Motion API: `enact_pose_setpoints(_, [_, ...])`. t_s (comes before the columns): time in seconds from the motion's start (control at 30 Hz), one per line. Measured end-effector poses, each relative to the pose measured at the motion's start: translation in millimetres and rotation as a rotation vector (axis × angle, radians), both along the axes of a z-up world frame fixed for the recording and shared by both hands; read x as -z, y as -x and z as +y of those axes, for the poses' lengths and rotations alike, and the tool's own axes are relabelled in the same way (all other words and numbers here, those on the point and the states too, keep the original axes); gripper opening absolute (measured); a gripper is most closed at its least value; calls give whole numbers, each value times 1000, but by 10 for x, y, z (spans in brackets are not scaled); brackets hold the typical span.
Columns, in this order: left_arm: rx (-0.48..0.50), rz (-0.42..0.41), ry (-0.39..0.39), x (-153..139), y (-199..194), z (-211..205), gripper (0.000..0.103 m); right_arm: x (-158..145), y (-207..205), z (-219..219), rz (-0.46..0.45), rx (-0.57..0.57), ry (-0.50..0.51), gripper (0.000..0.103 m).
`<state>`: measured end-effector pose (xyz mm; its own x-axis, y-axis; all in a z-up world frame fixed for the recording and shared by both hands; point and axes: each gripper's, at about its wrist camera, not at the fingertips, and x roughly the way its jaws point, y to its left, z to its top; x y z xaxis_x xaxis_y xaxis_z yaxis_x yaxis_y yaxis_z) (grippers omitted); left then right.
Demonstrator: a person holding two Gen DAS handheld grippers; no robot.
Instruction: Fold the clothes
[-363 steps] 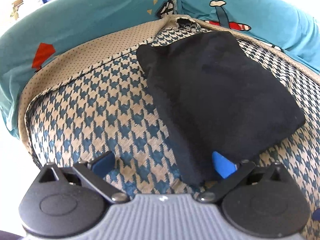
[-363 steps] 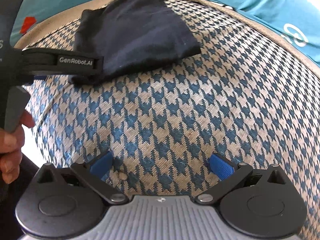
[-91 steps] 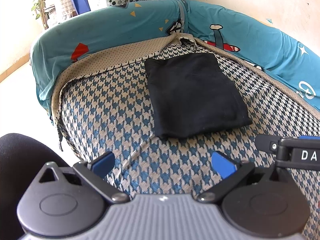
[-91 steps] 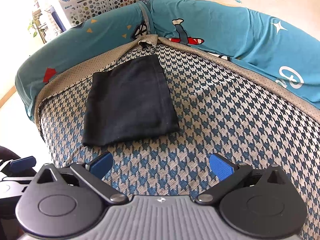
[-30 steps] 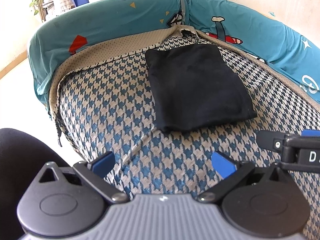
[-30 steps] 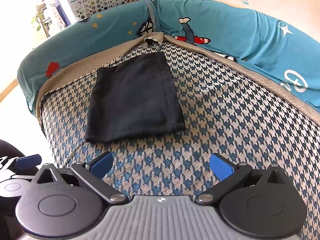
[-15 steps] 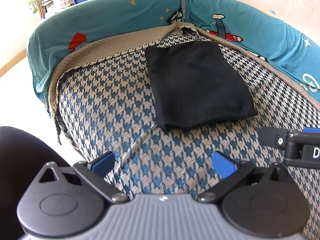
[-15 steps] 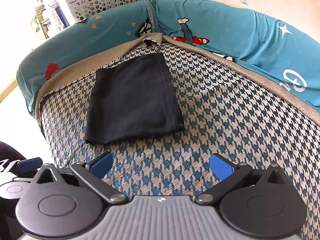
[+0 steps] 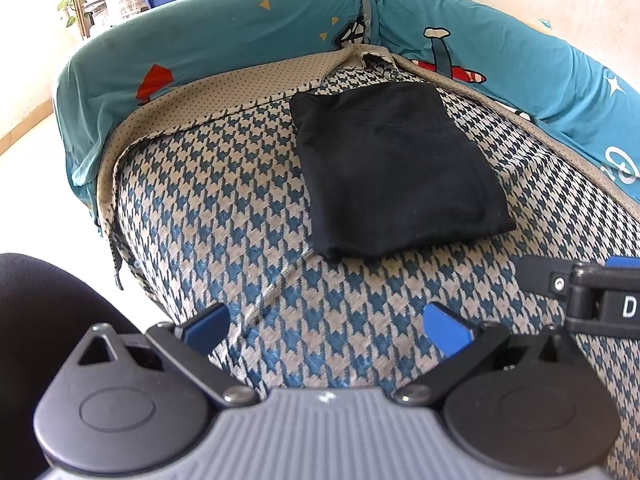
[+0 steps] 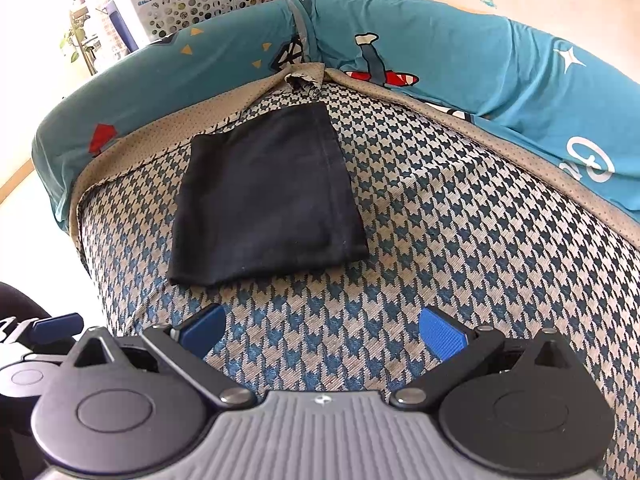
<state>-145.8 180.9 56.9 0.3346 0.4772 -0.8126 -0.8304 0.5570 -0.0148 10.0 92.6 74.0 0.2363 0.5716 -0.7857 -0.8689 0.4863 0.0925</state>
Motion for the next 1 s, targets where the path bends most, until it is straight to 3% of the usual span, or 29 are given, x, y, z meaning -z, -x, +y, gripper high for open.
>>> enact_pose_setpoints(1.0, [40, 8, 15, 39, -42, -35, 103, -3, 4, -8, -5, -2, 3, 103])
